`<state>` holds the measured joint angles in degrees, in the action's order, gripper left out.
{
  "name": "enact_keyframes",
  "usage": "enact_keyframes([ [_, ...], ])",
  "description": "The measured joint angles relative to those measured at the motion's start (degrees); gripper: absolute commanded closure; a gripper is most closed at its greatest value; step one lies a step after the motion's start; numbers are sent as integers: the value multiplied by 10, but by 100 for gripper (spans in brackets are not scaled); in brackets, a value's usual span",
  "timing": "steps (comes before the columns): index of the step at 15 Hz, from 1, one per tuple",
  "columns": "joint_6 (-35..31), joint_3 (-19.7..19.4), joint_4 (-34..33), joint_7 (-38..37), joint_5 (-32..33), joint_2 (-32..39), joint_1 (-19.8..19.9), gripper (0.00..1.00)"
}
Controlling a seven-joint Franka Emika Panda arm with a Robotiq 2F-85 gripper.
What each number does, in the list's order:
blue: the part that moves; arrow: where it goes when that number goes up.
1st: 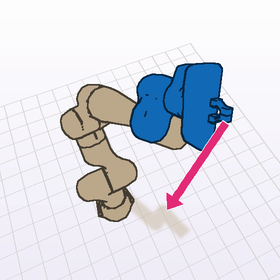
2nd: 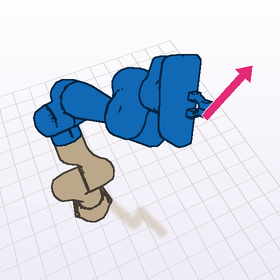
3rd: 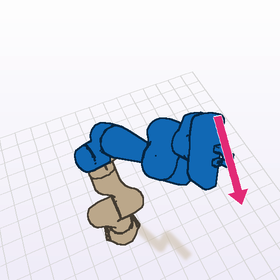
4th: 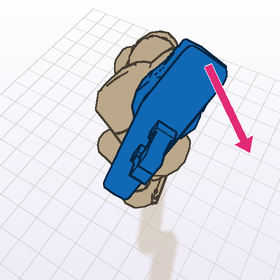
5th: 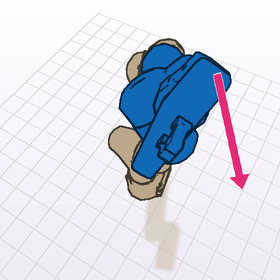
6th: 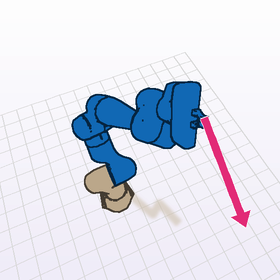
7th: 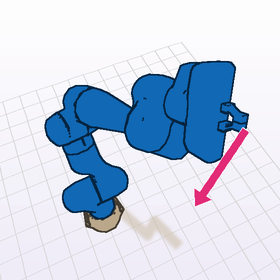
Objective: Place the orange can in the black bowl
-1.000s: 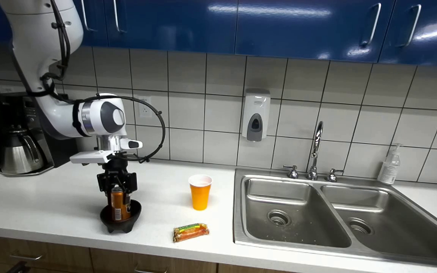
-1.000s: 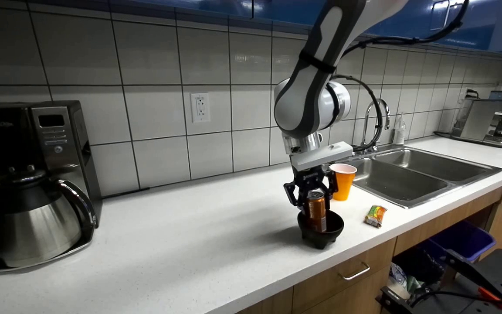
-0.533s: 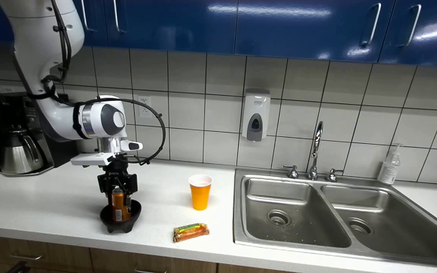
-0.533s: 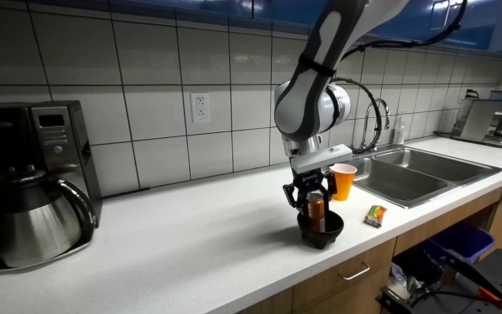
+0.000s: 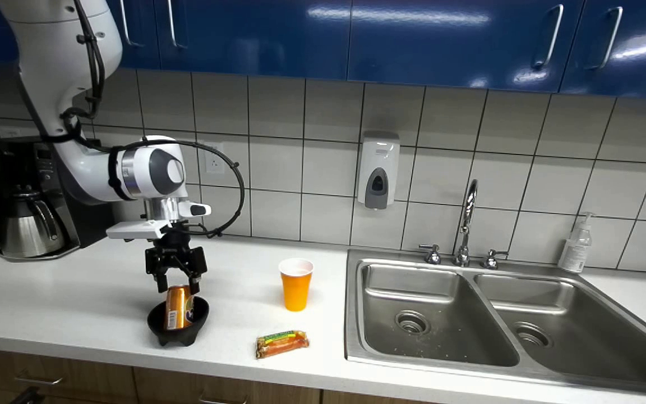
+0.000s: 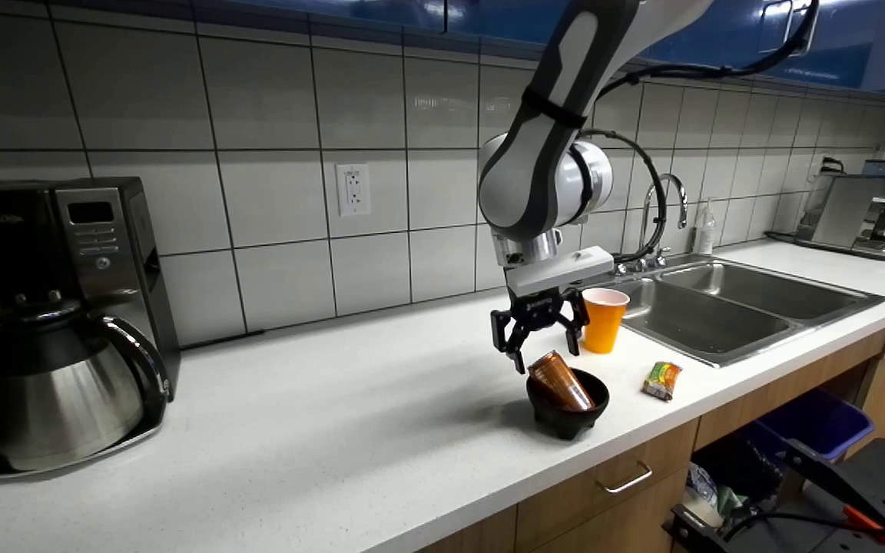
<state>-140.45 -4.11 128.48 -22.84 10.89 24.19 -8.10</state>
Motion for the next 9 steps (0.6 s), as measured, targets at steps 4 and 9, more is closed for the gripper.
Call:
enact_keyframes([
  [4,1,-5,-12,0,-6,-28,0,0],
  [9,14,-16,-12,-7,-1,-72,1,0],
])
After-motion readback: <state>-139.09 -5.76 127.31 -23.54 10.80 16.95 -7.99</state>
